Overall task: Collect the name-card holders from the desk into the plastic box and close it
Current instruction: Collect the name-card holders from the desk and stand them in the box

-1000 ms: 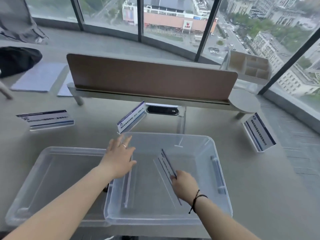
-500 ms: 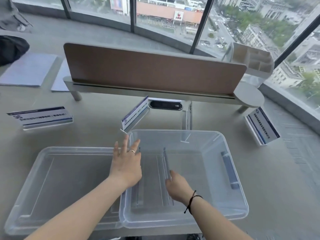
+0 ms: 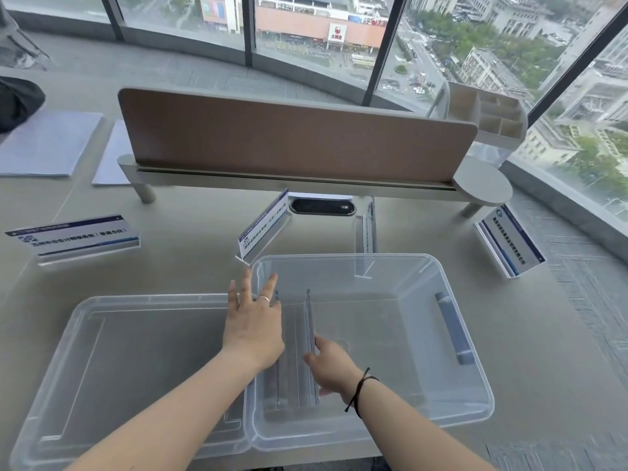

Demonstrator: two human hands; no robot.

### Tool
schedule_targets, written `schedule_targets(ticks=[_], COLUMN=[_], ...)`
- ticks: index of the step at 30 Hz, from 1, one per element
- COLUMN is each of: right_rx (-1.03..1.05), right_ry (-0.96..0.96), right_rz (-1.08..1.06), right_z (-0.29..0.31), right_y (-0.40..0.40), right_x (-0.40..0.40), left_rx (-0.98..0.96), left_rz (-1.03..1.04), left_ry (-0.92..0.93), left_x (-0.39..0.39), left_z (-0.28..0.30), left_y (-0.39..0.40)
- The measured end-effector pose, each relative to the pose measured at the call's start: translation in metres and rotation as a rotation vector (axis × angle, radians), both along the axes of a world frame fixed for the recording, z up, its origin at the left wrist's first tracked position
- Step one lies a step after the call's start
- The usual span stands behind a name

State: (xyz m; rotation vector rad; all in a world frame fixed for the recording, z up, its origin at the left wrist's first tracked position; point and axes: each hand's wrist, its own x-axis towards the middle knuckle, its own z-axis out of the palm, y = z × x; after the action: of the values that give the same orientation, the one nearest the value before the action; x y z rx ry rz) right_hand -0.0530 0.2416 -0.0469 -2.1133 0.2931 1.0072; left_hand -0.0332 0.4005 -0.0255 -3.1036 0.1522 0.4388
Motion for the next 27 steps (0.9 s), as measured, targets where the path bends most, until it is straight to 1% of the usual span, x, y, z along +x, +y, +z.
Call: schedule_targets(ticks=[15, 19, 22, 25, 27], right_rx=[0.025, 0.010, 0.040, 0.030, 0.006], right_ry=[-0.005, -0.067, -0.091, -0.185, -0.262], right_rz=[0.044, 0.101, 0.084, 0.089, 0.080], right_z=[-0.005, -0.012, -0.004, 0.017, 0.032], right_y=[0.016, 0.009, -0.008, -0.042, -0.069], right_x=[-0.003, -0.004, -0.002, 0.015, 0.037], left_rx=[-0.023, 0.000, -0.012, -0.083, -0.192], left_rz=[0.009, 0.005, 0.052, 0.122, 0.146], left_ry=[-0.003, 0.010, 0.017, -0.045, -0.161], left_x=[0.000, -0.001, 0.001, 0.009, 0.022], left_z=[0.001, 0.002, 0.007, 0.019, 0.027], left_y=[0.000, -0.001, -0.005, -0.021, -0.036])
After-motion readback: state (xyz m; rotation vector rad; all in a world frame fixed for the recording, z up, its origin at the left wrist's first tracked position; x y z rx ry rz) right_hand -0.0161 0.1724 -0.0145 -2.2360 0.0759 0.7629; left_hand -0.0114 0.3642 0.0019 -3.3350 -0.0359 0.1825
